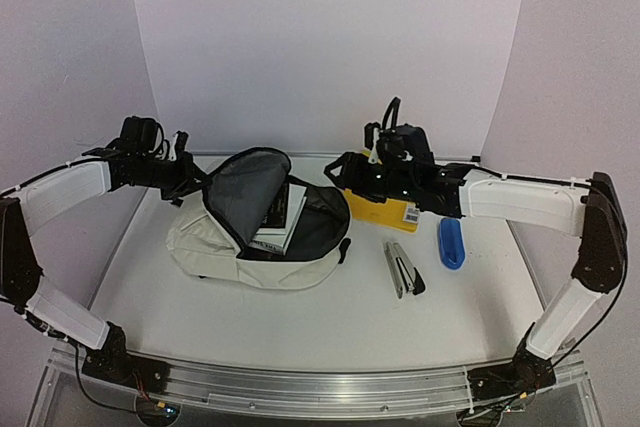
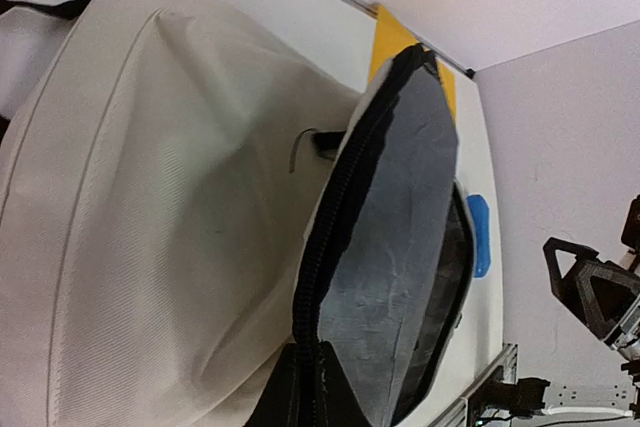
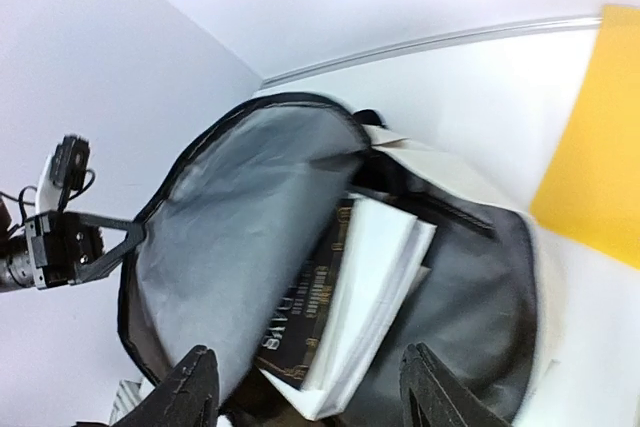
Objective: Pack the student bag
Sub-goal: Place the book in the student bag, then pick up the files from the center of the board.
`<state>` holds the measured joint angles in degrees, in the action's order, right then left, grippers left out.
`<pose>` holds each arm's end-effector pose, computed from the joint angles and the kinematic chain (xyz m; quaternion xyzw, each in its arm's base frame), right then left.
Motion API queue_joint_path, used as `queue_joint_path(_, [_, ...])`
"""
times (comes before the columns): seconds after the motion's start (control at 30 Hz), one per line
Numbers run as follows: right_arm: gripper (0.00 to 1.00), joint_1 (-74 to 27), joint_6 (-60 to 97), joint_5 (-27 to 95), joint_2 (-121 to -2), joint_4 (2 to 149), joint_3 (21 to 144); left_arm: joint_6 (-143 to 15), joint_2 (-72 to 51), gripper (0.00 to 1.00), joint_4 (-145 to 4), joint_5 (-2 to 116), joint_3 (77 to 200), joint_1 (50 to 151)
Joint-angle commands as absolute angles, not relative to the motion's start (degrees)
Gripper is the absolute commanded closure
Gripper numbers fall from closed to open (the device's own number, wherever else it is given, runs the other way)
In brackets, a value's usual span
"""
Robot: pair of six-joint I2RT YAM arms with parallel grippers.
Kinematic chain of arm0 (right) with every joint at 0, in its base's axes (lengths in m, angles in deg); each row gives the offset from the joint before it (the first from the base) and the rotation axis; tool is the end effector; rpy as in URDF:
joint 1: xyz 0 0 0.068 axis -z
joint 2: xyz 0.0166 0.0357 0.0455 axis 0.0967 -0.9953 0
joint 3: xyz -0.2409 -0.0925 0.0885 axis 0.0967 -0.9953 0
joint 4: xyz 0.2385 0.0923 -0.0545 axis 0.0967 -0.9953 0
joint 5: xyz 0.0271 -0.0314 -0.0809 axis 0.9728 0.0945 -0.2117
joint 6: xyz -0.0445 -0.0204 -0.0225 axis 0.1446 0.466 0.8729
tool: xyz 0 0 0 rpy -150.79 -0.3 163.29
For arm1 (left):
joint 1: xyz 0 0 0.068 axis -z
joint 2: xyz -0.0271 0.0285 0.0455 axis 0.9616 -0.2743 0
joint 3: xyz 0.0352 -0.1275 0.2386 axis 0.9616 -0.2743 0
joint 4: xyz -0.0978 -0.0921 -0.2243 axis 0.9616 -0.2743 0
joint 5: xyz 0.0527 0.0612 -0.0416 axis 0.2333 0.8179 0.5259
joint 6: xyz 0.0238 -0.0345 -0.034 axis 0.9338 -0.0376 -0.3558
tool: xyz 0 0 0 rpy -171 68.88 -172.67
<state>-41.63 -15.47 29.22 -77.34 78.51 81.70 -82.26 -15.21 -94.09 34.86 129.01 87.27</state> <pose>0.2740 0.2981 0.3037 -0.0596 0.8136 0.4134 0.4045 0.2949 -0.0877 0.2930 -0.0142 0.8767 -0.3737 0.3025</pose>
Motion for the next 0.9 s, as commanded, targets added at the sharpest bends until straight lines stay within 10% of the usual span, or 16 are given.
queue_joint_path(0.0, [0.39, -36.5, -16.5, 29.4, -74.9, 76.3, 75.4, -84.4, -14.4, 0.93, -96.6, 39.7, 127.7, 86.5])
queue_joint_path(0.5, [0.37, -15.7, -14.4, 36.6, -79.3, 76.1, 64.4, -85.5, -10.8, 0.17, -98.6, 44.0, 128.3, 85.0])
queue_joint_path(0.87, [0.43, -11.7, -14.0, 36.9, -87.9, 76.1, 67.5, -85.1, -7.7, 0.0, -99.9, 45.6, 127.9, 84.4])
